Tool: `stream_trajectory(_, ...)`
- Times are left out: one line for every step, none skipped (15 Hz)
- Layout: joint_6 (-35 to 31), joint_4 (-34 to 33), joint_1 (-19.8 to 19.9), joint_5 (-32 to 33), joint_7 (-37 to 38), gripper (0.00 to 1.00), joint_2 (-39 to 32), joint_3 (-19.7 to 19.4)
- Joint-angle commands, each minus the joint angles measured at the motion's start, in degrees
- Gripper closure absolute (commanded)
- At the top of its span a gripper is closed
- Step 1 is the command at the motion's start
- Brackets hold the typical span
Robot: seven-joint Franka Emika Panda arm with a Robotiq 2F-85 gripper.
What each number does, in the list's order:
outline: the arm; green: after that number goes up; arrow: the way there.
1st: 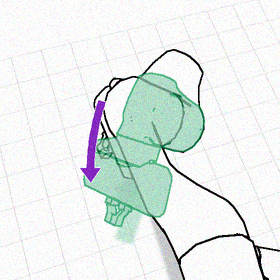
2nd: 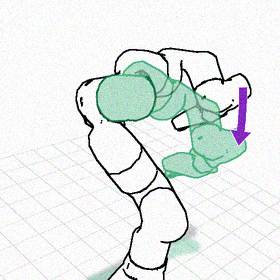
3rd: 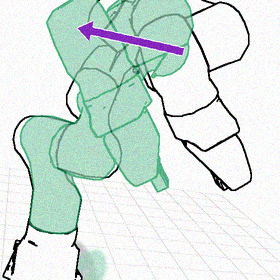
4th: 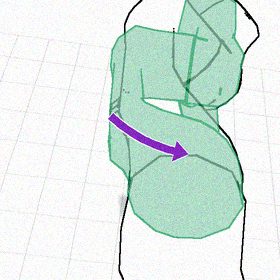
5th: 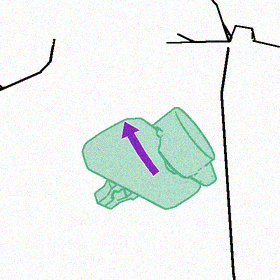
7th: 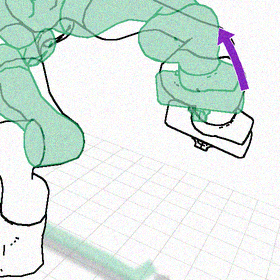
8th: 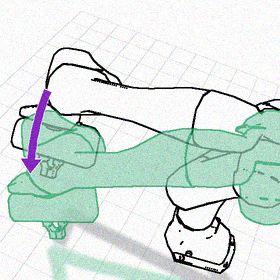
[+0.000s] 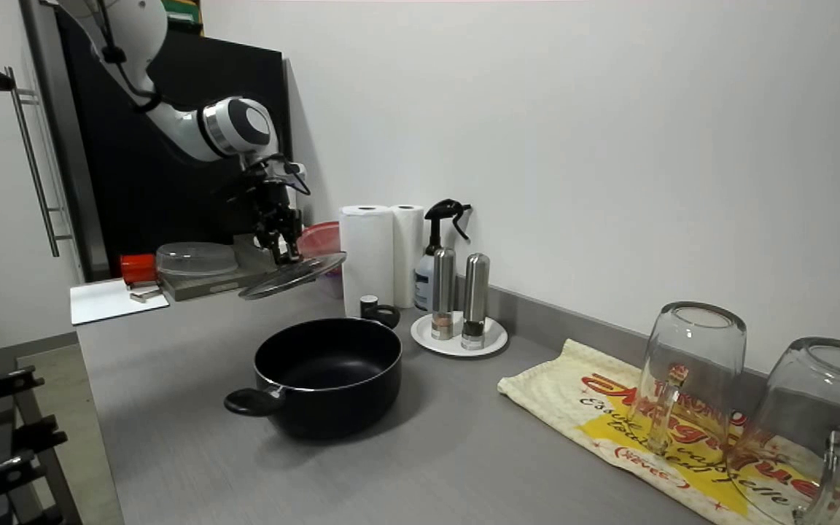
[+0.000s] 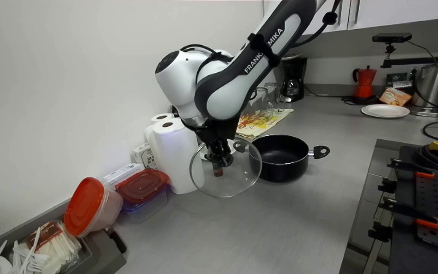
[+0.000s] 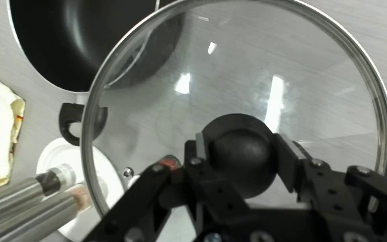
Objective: Remove the lid from the pot.
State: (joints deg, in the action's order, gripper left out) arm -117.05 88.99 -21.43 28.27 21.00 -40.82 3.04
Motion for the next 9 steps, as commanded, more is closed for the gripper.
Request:
stream_trajectory(0.8,-5.0,-1.4,-3.8,-3.7,0.75,-3.6,1.8)
stream_trajectory(0.8,-5.7,-1.9,-4.5,-4.4,0.75,-4.5,2.2)
stream_trajectory(0.6,-6.4,-2.6,-4.9,-4.9,0.75,-5.5,2.5)
stream_trajectory(0.3,-7.1,-3.1,-5.4,-5.7,0.75,-6.5,3.1)
stream_trajectory(0.1,-7.9,-3.5,-6.0,-6.4,0.75,-7.4,3.5)
stream_trajectory(-0.2,-8.6,-4.0,-6.5,-7.1,0.75,-8.5,4.0)
stream_trajectory(-0.5,-9.2,-4.4,-7.1,-7.8,0.75,-9.4,4.4)
stream_trajectory(-0.8,-9.9,-4.7,-7.6,-8.5,0.75,-10.6,4.8)
stream_trajectory(-1.3,-10.5,-4.8,-8.3,-9.3,0.75,-12.1,5.1)
